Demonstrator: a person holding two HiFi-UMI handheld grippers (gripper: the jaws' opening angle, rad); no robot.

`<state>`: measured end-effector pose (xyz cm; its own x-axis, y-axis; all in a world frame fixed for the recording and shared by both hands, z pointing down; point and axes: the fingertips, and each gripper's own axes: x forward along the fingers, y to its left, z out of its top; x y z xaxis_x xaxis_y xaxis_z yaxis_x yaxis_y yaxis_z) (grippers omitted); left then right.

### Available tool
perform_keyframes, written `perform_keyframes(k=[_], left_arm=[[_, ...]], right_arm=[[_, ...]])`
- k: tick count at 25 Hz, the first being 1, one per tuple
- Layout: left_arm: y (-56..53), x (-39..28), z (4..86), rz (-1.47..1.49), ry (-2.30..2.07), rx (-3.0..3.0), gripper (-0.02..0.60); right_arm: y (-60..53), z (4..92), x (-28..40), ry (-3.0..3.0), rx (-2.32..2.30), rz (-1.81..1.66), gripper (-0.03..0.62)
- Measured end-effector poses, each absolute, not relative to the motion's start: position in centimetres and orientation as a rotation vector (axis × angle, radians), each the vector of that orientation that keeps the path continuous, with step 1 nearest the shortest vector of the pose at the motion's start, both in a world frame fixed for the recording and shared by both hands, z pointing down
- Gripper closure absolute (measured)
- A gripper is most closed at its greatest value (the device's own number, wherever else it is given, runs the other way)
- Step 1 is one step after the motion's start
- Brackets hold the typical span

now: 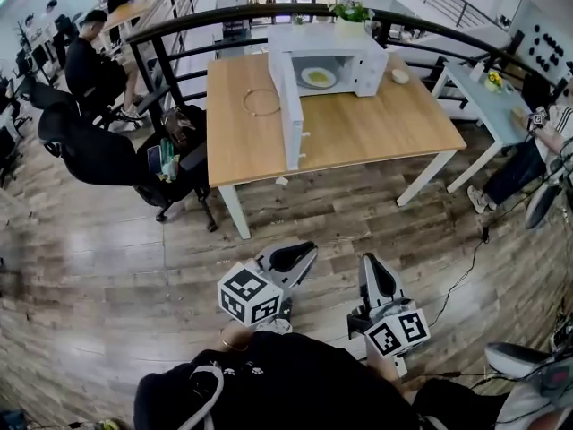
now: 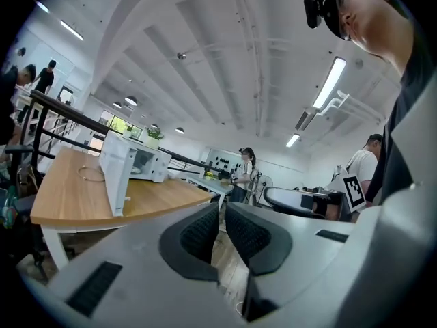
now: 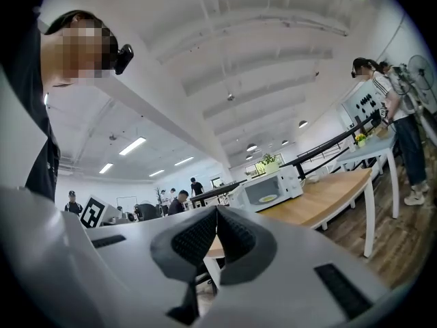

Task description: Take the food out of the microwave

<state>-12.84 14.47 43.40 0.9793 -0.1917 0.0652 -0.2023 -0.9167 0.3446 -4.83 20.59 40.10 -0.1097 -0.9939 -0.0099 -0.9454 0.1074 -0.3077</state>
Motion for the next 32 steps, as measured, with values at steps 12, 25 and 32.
perform_keyframes(k=[12,25,32], left_arm=[[6.9,-11.8,42.2,-0.015,-0.288,2.796,0.551],[2.7,-10.8,43.5,0.013,-0.309,2.768,0.551],[-0.9,-10.2,43.6,0.025,-0.485,2.757,0.549]], right_arm=[[12.9,38.9,-3.8,2.195,-1.944,-0.305,0.588],[8.8,40.5,-2.5,2.192,-1.969,-0.378,0.577],[3.6,40.8,-0.6,2.271,-1.810,-0.406,0.569]])
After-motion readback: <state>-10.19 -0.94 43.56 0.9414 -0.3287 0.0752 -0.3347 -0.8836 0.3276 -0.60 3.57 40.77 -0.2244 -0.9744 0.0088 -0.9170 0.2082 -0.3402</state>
